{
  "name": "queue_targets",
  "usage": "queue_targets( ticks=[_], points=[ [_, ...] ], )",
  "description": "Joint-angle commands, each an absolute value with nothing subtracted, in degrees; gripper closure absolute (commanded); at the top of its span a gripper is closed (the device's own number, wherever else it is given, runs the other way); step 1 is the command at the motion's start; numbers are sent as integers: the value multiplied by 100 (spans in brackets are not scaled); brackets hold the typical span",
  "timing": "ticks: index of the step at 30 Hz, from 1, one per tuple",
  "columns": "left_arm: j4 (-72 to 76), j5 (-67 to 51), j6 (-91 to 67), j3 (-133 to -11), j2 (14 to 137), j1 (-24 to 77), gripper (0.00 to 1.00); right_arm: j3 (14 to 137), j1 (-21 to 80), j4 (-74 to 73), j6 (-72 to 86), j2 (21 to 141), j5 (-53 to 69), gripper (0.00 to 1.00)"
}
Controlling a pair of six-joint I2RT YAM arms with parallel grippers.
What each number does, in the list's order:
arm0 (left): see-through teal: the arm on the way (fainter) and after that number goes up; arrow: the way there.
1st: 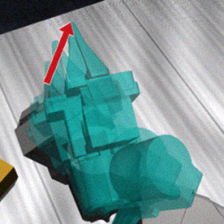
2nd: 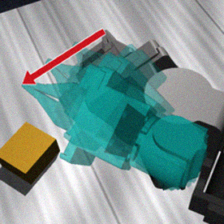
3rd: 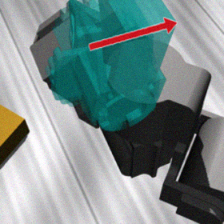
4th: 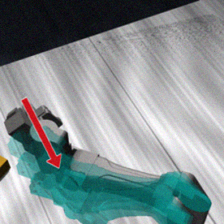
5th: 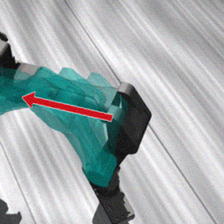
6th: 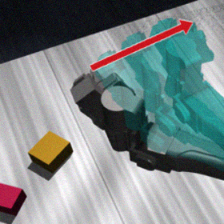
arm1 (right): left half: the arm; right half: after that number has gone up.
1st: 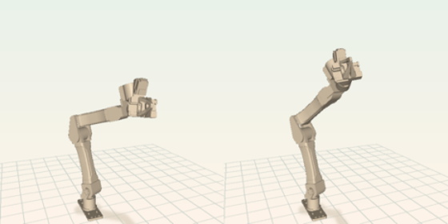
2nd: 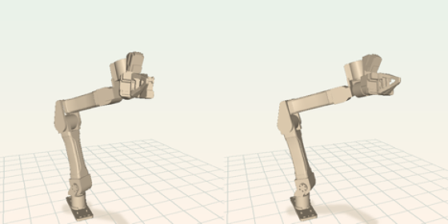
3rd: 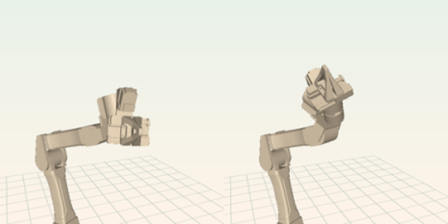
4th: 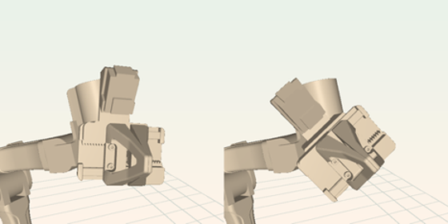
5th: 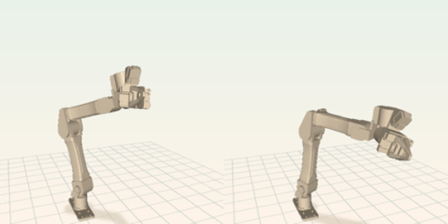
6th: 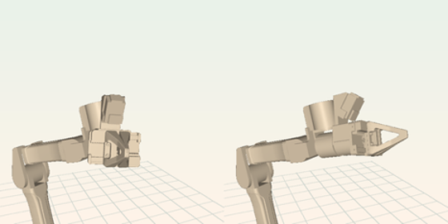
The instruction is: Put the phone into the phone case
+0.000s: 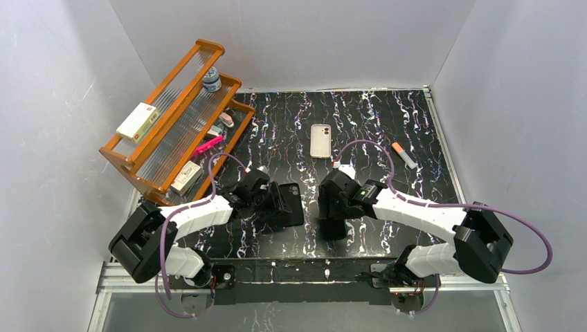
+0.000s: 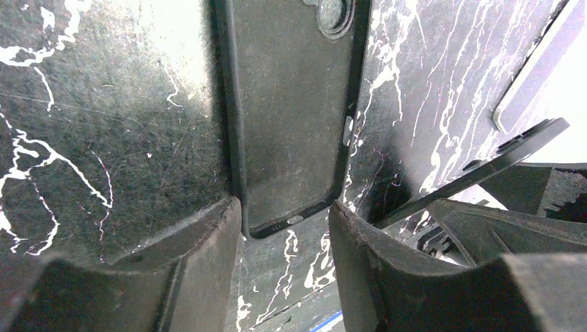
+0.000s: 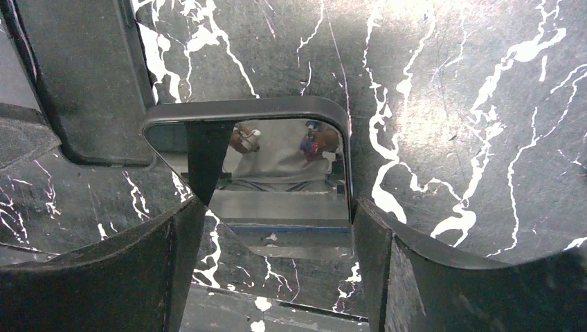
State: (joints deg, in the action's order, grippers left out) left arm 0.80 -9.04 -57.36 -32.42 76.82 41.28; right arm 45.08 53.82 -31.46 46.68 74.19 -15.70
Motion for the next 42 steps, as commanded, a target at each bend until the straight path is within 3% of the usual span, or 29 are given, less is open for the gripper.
queue_targets(
  ticks=[1, 10, 29, 42],
  points=[
    [-474, -636, -5362, -3650, 7535, 4098, 50, 4661, 5421, -2921, 4835, 7383, -1505, 50],
    [-832, -915, -5055, -3607, 7439, 3447, 48, 4835, 5421, -2696, 4881, 7751, -1294, 53],
    [-379, -1203, -4793, -3542, 7910, 3384, 54, 5262, 5423, -1718, 5113, 8338, -563, 57],
    [-349, -1299, -4741, -3370, 8054, 3384, 70, 5752, 5230, -1115, 5368, 8990, -213, 59]
  ],
)
